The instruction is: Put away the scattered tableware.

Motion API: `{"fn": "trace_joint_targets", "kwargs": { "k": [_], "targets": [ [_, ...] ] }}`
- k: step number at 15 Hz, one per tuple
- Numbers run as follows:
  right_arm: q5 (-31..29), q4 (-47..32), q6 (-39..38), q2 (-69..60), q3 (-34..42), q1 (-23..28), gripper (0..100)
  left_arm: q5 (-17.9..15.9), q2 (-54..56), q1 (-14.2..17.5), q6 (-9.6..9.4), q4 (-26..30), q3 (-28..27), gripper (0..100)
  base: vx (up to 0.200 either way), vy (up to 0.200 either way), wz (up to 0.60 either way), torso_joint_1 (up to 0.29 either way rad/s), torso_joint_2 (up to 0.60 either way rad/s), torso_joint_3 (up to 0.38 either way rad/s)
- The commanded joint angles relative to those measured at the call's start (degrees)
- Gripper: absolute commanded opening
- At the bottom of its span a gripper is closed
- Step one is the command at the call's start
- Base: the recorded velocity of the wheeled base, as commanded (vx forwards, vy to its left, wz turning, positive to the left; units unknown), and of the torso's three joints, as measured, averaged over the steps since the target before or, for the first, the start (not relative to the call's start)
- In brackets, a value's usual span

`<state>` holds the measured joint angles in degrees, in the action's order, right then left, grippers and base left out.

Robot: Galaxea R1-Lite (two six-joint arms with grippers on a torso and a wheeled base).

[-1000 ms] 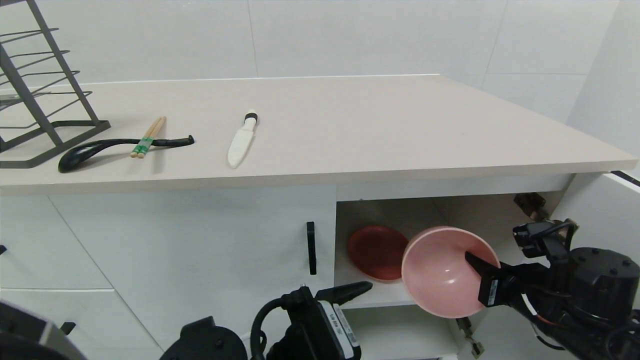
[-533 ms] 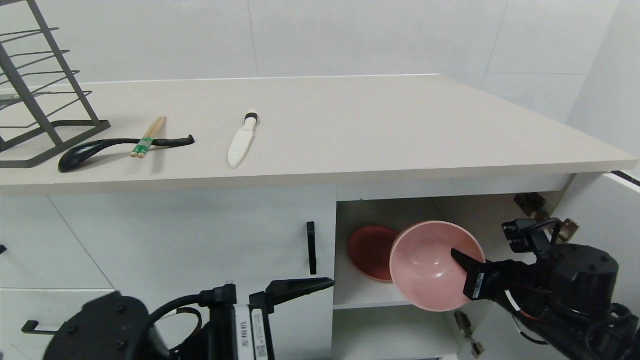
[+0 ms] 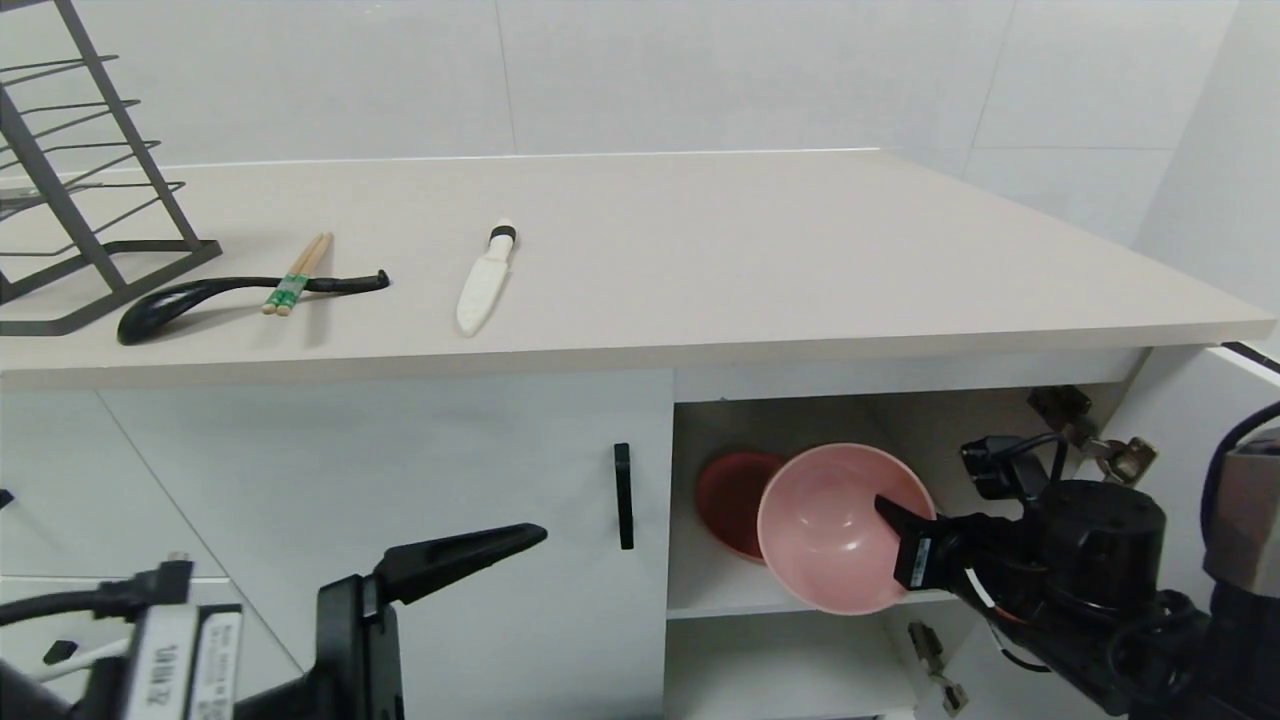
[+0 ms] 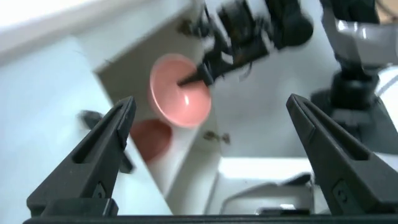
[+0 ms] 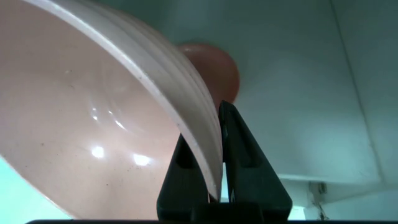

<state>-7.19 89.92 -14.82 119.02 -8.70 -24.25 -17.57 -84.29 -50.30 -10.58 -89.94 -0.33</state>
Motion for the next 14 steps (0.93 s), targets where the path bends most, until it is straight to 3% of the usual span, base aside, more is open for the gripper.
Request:
{"fn": "trace_joint_targets", "kwargs": {
  "k": [1,3,6,7,8,11,14],
  "targets": [
    [0.07,0.08,-0.03,5.79,-4.48,-0.10,0,0.08,4.92,2.13,0.12,-0.06,0.33,100,0.000,0.000,0.00,0.000,0.00,0.000],
    [0.07,0.08,-0.12,7.46,-6.76,-0.19,0,0.16,6.41,3.10,0.21,-0.06,0.33,100,0.000,0.000,0.00,0.000,0.00,0.000],
    [0.07,0.08,-0.12,9.83,-8.96,-0.01,0,0.43,9.49,3.72,3.11,0.29,0.33,100,0.000,0.000,0.00,0.000,0.00,0.000],
    [0.07,0.08,-0.12,10.97,-9.31,-0.01,0,0.43,11.95,4.07,4.34,3.90,0.33,100,0.000,0.000,0.00,0.000,0.00,0.000],
    [0.07,0.08,-0.21,11.50,-9.75,-0.01,0,0.43,13.45,4.51,4.43,6.36,0.33,100,0.000,0.000,0.00,0.000,0.00,0.000],
    [0.07,0.08,-3.02,13.26,-13.88,-0.01,0,0.34,22.41,8.02,4.52,21.12,0.33,100,0.000,0.000,0.00,0.000,0.00,0.000],
    [0.16,0.08,-3.02,14.93,-14.76,0.25,0,0.34,27.77,12.77,4.52,26.57,0.33,100,0.000,0.000,0.00,0.000,0.00,0.000]
  ]
}}
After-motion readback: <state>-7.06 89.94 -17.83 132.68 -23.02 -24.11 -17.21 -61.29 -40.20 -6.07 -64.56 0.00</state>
